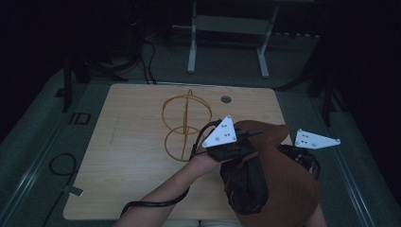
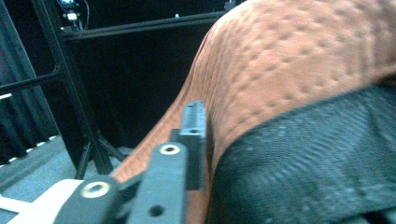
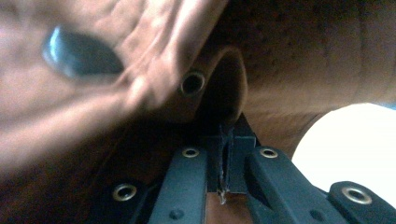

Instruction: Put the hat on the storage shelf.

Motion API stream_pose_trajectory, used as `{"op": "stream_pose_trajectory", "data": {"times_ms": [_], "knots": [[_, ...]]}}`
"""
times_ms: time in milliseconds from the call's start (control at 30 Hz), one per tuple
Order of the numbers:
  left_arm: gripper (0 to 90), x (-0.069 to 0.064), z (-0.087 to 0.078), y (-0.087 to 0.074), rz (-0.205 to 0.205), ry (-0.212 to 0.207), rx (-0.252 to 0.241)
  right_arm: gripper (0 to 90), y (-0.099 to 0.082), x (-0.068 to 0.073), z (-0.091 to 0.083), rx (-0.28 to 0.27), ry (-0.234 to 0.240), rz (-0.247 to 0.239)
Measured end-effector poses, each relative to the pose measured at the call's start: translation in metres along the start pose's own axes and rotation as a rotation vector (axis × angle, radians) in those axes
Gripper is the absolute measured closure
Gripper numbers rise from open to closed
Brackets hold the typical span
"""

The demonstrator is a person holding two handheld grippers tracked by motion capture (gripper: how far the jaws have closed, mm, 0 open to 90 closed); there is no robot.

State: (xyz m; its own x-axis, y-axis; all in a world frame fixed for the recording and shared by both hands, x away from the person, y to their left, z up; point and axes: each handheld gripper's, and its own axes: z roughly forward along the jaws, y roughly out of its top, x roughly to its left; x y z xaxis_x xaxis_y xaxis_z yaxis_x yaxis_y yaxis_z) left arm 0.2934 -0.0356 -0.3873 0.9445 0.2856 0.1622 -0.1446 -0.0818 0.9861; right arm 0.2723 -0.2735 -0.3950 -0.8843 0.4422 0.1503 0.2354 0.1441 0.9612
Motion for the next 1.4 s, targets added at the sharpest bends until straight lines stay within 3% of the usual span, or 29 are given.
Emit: {"op": "stream_pose_trajectory", "data": {"times_ms": [100, 167, 200, 333, 433, 767, 1033, 1400], "knots": [[60.8, 0.0, -0.002, 0.004, -0.006, 0.015, 0.005, 87.7, 0.003, 0.002, -0.003, -0.013, 0.003, -0.014], [59.9, 0.0, -0.004, 0.006, -0.007, 0.014, 0.004, 87.7, 0.004, 0.001, -0.003, -0.018, 0.006, -0.008], [56.7, 0.0, -0.006, 0.008, 0.003, 0.036, 0.012, 87.7, 0.005, 0.0, -0.004, -0.025, 0.004, -0.002], [50.8, 0.001, -0.014, 0.011, -0.013, 0.055, 0.024, 87.8, 0.007, -0.001, -0.004, -0.032, -0.008, -0.003], [49.0, 0.001, -0.02, 0.013, 0.001, 0.077, 0.05, 87.8, 0.009, -0.001, -0.005, -0.038, -0.008, -0.002], [48.5, 0.005, -0.046, 0.013, -0.018, 0.128, 0.071, 87.8, 0.015, -0.007, -0.017, -0.087, -0.039, 0.02], [48.5, 0.008, -0.091, -0.01, -0.049, 0.193, 0.142, 87.7, 0.024, -0.026, -0.031, -0.128, -0.114, 0.038], [48.9, 0.003, -0.141, -0.046, -0.082, 0.255, 0.196, 87.6, 0.038, -0.052, -0.02, -0.115, -0.183, 0.06]]}}
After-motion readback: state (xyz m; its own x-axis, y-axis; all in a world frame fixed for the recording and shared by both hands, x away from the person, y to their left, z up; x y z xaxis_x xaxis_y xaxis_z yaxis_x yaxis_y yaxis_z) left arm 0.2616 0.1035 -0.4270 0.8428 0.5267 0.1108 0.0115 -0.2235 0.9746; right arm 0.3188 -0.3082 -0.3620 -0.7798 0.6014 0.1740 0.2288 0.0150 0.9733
